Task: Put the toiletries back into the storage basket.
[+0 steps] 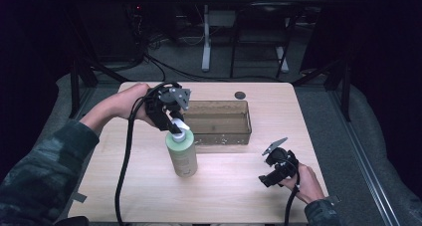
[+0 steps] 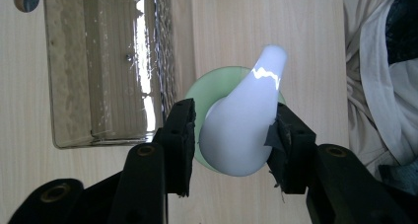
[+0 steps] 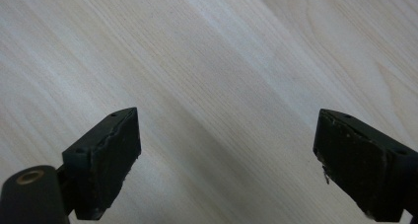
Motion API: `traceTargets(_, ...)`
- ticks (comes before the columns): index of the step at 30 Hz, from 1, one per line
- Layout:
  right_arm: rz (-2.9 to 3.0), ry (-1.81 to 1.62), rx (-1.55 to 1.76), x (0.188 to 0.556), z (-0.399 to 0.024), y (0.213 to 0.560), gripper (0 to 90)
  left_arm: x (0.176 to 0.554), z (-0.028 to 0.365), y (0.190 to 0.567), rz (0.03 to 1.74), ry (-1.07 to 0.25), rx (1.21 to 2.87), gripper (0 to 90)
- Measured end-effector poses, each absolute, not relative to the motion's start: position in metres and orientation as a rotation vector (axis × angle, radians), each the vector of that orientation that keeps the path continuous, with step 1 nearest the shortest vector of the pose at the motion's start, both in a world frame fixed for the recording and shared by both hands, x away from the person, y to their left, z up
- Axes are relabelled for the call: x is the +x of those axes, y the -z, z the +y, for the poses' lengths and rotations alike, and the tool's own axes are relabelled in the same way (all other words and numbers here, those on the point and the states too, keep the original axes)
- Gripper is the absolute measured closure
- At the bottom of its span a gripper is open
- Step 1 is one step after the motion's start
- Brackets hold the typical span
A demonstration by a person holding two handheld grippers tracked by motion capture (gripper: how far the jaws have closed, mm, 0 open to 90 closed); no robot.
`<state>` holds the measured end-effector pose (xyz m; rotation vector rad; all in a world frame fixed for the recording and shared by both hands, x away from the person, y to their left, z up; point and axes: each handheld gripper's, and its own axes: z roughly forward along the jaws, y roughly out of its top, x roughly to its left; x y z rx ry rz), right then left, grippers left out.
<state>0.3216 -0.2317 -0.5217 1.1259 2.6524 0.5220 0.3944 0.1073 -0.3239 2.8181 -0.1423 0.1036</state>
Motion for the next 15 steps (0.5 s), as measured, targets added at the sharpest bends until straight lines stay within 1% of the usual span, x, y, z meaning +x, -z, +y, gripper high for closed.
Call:
traceTargets(2,2.651,-0.519,1.124,0.3216,-0.2323,0.5219,10.3,0.3941,0.1070,0.3241,-0.152,-0.097,2.821,61.4)
traceTargets(15,2.647,-0.517,1.123,0.3212,-0.2325,0.5214,10.4,0.3938,0.1014,0.3216,-0.199,-0.094,2.877,62.4)
